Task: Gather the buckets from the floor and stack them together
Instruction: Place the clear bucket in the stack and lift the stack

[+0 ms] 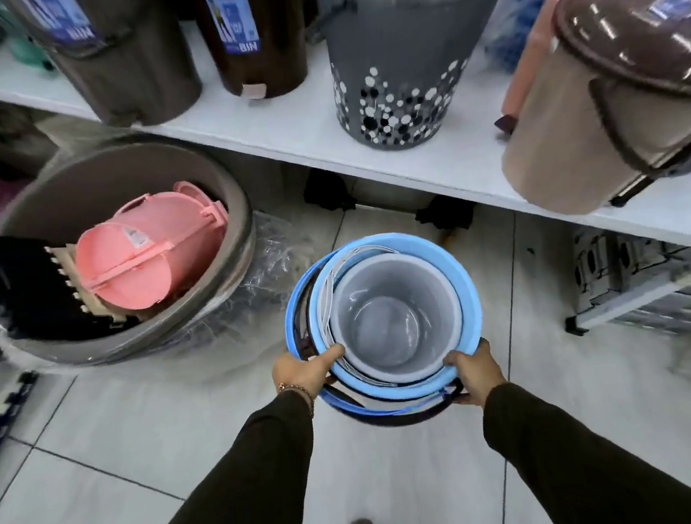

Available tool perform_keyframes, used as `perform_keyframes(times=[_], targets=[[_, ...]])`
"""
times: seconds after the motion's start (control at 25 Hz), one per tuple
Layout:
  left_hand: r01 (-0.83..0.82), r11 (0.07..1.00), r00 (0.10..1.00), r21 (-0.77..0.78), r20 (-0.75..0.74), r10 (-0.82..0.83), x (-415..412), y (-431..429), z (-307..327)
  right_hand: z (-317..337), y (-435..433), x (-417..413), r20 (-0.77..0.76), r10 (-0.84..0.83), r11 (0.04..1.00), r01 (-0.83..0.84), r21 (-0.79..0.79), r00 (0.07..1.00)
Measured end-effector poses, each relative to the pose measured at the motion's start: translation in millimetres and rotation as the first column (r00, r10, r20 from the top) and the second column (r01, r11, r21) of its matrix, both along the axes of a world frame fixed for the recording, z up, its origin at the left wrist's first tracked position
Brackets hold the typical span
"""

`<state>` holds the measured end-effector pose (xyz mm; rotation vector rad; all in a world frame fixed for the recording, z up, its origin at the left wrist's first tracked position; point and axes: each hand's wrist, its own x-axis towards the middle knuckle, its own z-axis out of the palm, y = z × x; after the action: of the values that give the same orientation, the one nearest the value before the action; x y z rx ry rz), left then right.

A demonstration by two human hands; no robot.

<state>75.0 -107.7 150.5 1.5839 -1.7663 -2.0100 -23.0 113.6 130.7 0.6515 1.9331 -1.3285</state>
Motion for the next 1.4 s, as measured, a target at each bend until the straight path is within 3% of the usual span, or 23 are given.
perform_keyframes(times=[0.24,0.44,0.56,0.68,1.08,1.4], targets=[[-0.044,0.996,0.998,-0.083,-0.052,0.040,55.8,24.7,165.5,185.9,21.3,50.1,-0.147,0.009,1.000,-0.010,-0.008,0.989],[-0.077,0.969,0.982,-0.233,-0.189,0.033,86.0,47.1,307.1,334.7,36.7,80.4,-0.302,-0.024,1.000,0.019,-0.019,0.953],[-0.113,0.963,0.953,-0.244,-0.301,0.036,88.1,48.2,377.5,406.3,38.5,85.6,-0.347,-0.044,0.997,0.017,-0.079,0.937],[-0.123,0.949,0.927,-0.289,-0.374,0.006,75.3,41.9,422.6,456.2,32.9,72.3,-0.475,-0.032,0.999,0.012,-0.045,0.880],[-0.164,0.926,0.849,-0.340,-0.526,-0.043,-91.2,-39.0,527.9,573.6,-41.7,-80.4,-0.712,-0.041,0.999,0.051,-0.008,0.701],[-0.017,0.948,0.896,-0.319,-0.425,-0.127,-203.7,-109.2,526.4,557.8,-104.7,-180.2,-0.674,-0.091,0.994,0.110,-0.015,0.733]])
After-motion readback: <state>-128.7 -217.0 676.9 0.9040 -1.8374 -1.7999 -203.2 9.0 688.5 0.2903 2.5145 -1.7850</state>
